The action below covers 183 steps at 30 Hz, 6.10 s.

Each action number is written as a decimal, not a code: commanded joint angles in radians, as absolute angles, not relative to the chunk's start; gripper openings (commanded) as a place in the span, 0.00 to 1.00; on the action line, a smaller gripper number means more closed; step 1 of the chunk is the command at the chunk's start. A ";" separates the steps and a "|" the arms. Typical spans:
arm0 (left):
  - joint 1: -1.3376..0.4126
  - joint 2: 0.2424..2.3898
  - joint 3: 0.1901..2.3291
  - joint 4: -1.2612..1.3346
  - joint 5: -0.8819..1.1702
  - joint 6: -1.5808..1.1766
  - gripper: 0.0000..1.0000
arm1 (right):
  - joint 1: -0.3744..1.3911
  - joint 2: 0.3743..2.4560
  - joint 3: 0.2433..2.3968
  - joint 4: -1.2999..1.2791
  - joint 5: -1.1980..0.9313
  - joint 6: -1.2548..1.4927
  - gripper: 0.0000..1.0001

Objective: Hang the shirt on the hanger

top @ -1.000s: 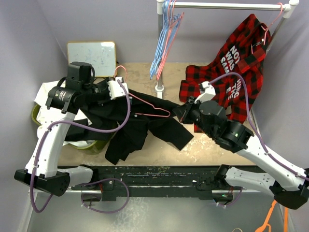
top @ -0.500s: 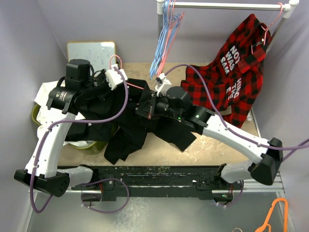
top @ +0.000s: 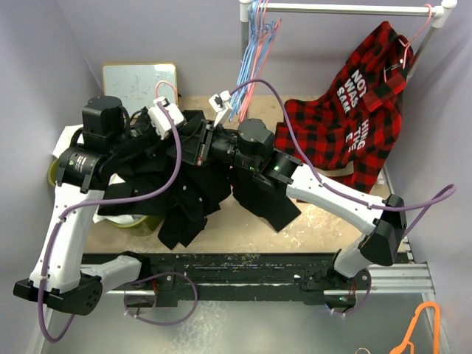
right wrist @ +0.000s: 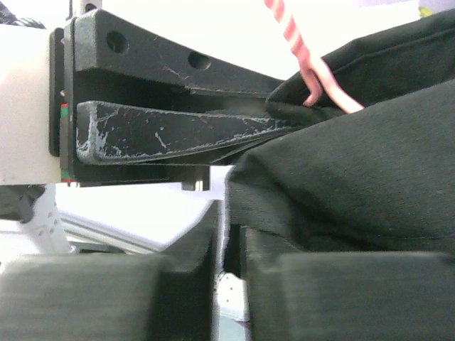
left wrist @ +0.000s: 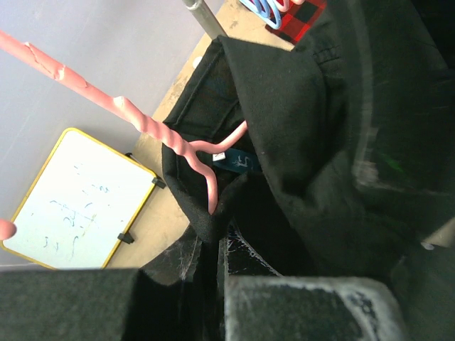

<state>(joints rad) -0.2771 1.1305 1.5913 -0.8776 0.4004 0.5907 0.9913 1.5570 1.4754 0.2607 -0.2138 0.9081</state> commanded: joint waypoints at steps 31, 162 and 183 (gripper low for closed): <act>-0.282 1.094 1.718 -1.229 0.671 1.131 0.00 | 0.929 0.708 0.472 0.577 0.033 -0.005 1.00; -0.146 1.080 1.731 -0.884 0.008 -0.024 0.99 | 0.524 1.012 1.341 -0.134 0.519 0.152 0.00; -0.146 1.044 1.668 -0.839 -0.110 0.030 0.99 | 0.186 1.153 1.515 -0.121 0.321 0.073 0.00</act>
<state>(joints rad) -0.1516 1.0489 1.6489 -0.8948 -0.0872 0.0154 0.2512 1.1339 1.4349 -0.2111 0.4183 0.0639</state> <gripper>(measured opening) 0.990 0.027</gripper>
